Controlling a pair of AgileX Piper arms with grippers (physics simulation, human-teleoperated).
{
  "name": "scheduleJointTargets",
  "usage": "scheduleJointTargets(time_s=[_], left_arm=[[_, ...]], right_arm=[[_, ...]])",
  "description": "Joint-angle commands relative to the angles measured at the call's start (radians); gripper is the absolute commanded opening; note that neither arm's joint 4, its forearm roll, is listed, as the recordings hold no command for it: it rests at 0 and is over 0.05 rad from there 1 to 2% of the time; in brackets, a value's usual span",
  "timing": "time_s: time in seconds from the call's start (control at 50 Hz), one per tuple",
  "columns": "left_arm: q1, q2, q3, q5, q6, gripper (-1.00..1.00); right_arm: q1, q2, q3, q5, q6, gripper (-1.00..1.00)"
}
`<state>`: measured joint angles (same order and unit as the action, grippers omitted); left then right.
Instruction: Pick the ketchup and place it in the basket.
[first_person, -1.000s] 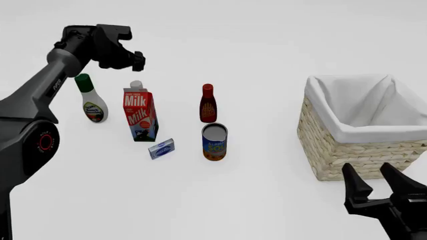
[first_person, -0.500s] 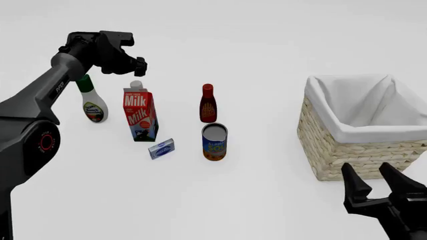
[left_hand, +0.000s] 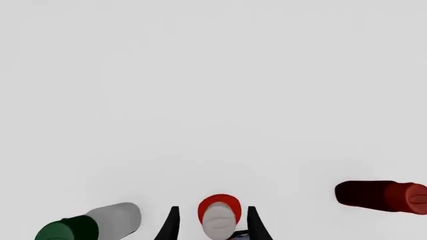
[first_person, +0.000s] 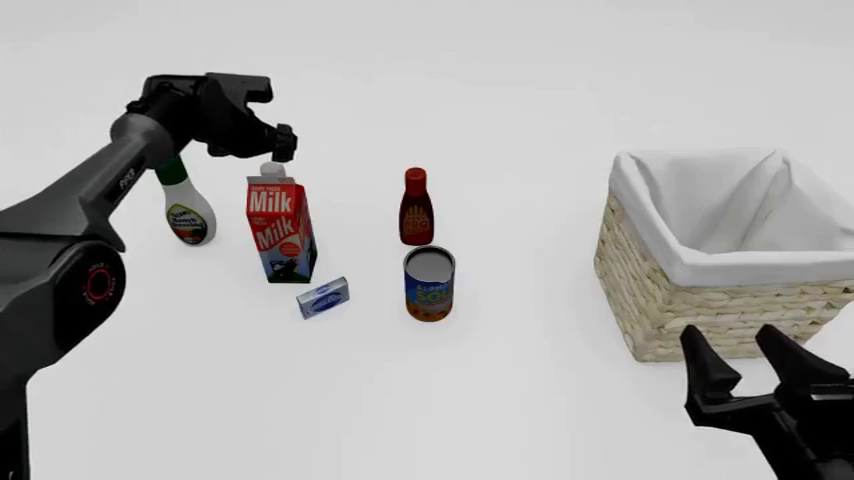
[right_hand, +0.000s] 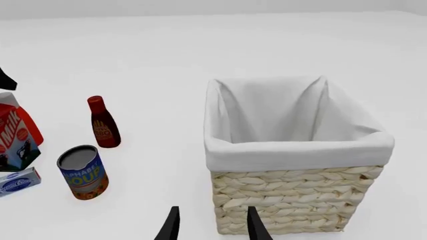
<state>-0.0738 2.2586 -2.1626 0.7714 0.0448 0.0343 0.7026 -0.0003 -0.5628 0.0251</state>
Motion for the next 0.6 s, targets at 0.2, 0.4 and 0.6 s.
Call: scheduleJointTargets(time_s=[0.2, 0.4, 0.6], left_arm=[[-0.009, 0.014, 0.01, -0.012, -0.004, 1.0], [-0.006, 0.019, 0.015, -0.015, -0.006, 1.0], [-0.007, 0.016, 0.033, -0.027, -0.004, 1.0]], right_arm=[[0.001, 0.021, 0.0, -0.017, 0.001, 1.0], [0.002, 0.019, 0.0, -0.015, 0.001, 1.0], [0.002, 0.015, 0.0, -0.012, 0.002, 1.0]])
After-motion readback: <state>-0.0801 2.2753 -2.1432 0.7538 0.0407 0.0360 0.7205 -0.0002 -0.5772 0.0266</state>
